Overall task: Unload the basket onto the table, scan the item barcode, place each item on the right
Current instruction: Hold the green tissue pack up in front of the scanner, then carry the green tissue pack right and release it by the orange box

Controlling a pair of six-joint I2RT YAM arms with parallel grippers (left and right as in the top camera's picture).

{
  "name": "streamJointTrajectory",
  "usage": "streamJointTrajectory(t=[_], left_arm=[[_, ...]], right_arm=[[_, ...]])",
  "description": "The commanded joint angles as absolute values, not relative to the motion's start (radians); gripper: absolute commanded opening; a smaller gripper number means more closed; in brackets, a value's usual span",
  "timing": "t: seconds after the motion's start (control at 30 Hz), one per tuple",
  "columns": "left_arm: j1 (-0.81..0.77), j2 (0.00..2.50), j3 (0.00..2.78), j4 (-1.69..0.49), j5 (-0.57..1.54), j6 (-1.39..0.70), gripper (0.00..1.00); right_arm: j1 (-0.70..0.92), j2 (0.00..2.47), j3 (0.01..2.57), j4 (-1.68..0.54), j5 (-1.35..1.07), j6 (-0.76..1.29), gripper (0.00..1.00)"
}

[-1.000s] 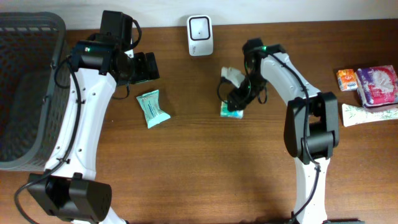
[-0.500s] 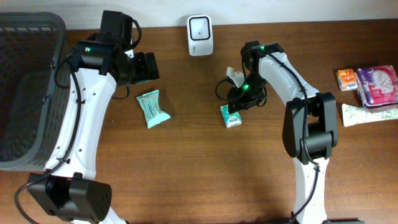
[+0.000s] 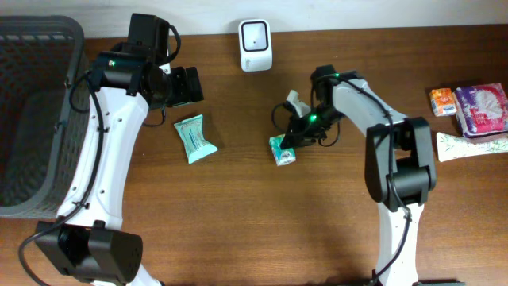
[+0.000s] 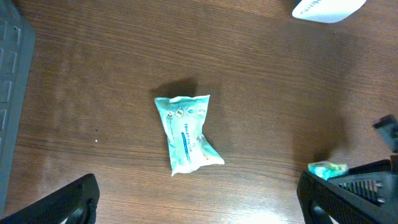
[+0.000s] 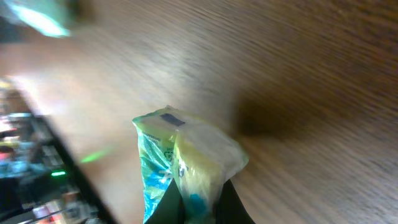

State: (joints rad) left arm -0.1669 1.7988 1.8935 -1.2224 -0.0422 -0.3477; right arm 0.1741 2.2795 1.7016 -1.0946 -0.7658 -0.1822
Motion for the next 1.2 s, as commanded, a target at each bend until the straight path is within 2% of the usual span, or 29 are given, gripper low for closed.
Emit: streamJointTrajectory(t=[0.0,0.13,0.27,0.57,0.97,1.03,1.1,1.17], left_arm=[[-0.167,1.800,1.897,-1.222,-0.049,-0.343,0.99],[-0.167,1.800,1.897,-1.222,-0.049,-0.343,0.99],[-0.167,1.800,1.897,-1.221,-0.049,-0.343,0.99],[-0.167,1.800,1.897,-1.222,-0.049,-0.343,0.99],[-0.167,1.800,1.897,-1.222,-0.049,-0.343,0.99],[-0.167,1.800,1.897,-1.222,-0.049,-0.343,0.99],[-0.167,1.800,1.897,-1.221,-0.049,-0.343,0.99],[-0.167,1.800,1.897,-1.221,-0.049,-0.343,0.99]], right_arm=[[0.061,2.295,1.767,-1.097,-1.090,-0.235,0.04],[-0.035,2.295,1.854,-1.091,-1.379,-0.235,0.04],[-0.020,2.295,1.923,-1.030,-1.543,-0.227,0.04],[0.059,2.295,2.045,-0.994,-1.552,-0.228,0.04],[0.093,2.295,2.048,-0.990,-1.548,-0.246,0.04],[0.113,2.295,2.048,-0.988,-1.459,-0.231,0.04],[0.141,2.295,2.048,-0.942,-1.018,0.022,0.04],[0.176,2.295,2.048,-0.897,-0.590,0.145,0.04]])
